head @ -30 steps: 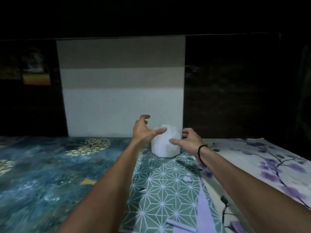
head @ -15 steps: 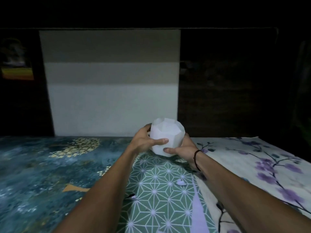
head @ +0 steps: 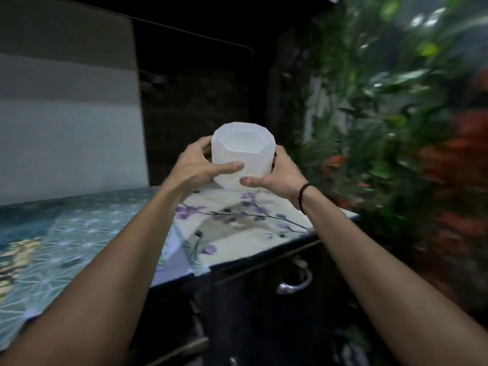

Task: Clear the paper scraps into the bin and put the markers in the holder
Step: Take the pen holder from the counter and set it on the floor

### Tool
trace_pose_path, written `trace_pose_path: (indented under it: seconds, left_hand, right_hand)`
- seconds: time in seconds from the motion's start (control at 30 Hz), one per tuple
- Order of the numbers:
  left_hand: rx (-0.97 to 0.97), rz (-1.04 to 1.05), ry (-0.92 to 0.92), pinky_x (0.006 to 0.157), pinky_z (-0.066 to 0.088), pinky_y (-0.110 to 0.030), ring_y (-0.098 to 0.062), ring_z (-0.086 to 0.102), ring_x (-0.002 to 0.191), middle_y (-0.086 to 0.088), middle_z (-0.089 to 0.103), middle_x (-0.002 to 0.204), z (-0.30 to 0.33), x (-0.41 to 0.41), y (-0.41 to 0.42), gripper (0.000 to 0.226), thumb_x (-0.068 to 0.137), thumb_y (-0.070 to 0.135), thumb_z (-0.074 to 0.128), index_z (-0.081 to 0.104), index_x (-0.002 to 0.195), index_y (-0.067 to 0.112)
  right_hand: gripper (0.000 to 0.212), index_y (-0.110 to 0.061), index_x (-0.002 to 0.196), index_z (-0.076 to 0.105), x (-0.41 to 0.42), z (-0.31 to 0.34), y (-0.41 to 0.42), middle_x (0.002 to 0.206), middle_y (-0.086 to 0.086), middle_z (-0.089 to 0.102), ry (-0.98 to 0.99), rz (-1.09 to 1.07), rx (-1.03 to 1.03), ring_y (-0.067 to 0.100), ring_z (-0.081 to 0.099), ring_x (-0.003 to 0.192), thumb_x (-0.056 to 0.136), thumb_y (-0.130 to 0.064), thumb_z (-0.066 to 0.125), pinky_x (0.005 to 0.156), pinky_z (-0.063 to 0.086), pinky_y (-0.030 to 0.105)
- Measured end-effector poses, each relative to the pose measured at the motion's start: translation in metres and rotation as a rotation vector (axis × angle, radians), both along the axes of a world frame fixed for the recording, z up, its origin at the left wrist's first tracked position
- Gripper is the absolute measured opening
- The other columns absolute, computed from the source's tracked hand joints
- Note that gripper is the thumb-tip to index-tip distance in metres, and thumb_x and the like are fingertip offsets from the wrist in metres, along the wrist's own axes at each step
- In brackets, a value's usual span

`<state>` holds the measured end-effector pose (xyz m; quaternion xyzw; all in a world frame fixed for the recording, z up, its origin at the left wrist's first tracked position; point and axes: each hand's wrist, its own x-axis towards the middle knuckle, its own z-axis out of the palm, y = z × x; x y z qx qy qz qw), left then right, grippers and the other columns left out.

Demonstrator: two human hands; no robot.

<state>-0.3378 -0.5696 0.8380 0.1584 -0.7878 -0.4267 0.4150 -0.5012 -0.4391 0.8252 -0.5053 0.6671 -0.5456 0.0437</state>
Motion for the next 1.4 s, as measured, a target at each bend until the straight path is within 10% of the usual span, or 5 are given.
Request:
trace_pose_path:
  seconds: [0.27, 0.5, 0.67, 1.03, 1.4]
  left_hand:
    - [-0.086, -0.367, 0.045, 0.085, 0.056, -0.015, 0.002, 0.063, 0.111, 0.014, 0.065, 0.126, -0.094, -0.028, 0.166, 0.091, 0.057, 0.038, 0.096, 0.054, 0.138, 0.029]
    - [-0.049, -0.562, -0.11, 0.098, 0.055, -0.033, -0.004, 0.062, 0.117, 0.016, 0.063, 0.131, -0.231, -0.005, 0.286, 0.102, 0.048, 0.052, 0.096, 0.051, 0.138, 0.035]
    - [-0.049, -0.699, -0.31, 0.086, 0.054, -0.019, 0.002, 0.064, 0.107, 0.017, 0.064, 0.123, -0.338, 0.015, 0.36, 0.105, 0.044, 0.047, 0.098, 0.051, 0.136, 0.031]
    - [0.077, -0.975, -0.896, 0.088, 0.06, -0.04, -0.021, 0.062, 0.109, 0.004, 0.061, 0.126, -0.611, 0.083, 0.501, 0.124, 0.024, 0.055, 0.093, 0.045, 0.136, 0.028]
    - [0.081, -0.993, -1.135, 0.088, 0.057, -0.032, -0.024, 0.061, 0.113, 0.003, 0.063, 0.128, -0.695, 0.17, 0.564, 0.108, 0.048, 0.042, 0.092, 0.038, 0.142, 0.038]
  right_hand:
    - [0.102, -0.026, 0.136, 0.038, 0.038, -0.095, 0.218, 0.125, -0.013, 0.056, 0.054, -0.43, -0.016, 0.011, 0.056, 0.115, 0.052, -0.039, 0.093, 0.095, 0.052, 0.033]
    - [0.112, -0.026, 0.141, 0.033, 0.109, -0.229, 0.355, 0.133, -0.009, 0.051, -0.034, -0.692, 0.13, 0.014, 0.052, 0.12, 0.048, -0.048, 0.092, 0.097, 0.051, 0.038]
    - [0.11, -0.025, 0.136, 0.036, 0.158, -0.347, 0.431, 0.128, -0.014, 0.044, -0.182, -0.872, 0.225, 0.013, 0.051, 0.117, 0.044, -0.041, 0.094, 0.09, 0.052, 0.033]
    - [0.109, -0.017, 0.136, 0.036, 0.297, -0.589, 0.548, 0.128, 0.004, 0.056, -0.757, -1.221, 0.568, 0.024, 0.056, 0.111, 0.045, -0.028, 0.095, 0.084, 0.053, 0.033]
    - [0.101, -0.007, 0.139, 0.033, 0.386, -0.658, 0.573, 0.135, 0.012, 0.052, -0.977, -1.337, 0.721, 0.031, 0.055, 0.119, 0.057, -0.02, 0.092, 0.086, 0.047, 0.031]
